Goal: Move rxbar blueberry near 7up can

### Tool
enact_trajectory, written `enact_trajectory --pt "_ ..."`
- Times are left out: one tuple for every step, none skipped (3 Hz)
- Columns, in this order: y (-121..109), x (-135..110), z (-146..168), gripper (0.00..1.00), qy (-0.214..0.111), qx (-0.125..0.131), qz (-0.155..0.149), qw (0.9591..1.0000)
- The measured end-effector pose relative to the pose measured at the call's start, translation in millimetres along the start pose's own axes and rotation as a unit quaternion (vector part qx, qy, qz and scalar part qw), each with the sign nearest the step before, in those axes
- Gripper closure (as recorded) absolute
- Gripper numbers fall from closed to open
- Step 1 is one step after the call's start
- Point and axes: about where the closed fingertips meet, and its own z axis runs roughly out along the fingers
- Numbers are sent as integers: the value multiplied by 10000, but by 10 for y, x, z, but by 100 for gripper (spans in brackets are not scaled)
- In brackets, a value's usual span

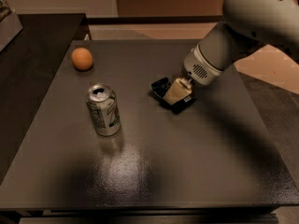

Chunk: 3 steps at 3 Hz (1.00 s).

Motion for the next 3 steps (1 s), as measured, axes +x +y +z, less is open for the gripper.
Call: enact_trajectory --pt "298 -45 170 100 100 -309 -249 9992" --pt "566 -101 260 100 135 -566 -470 9972" --pt "764 -188 261 81 91 -698 -671 9953"
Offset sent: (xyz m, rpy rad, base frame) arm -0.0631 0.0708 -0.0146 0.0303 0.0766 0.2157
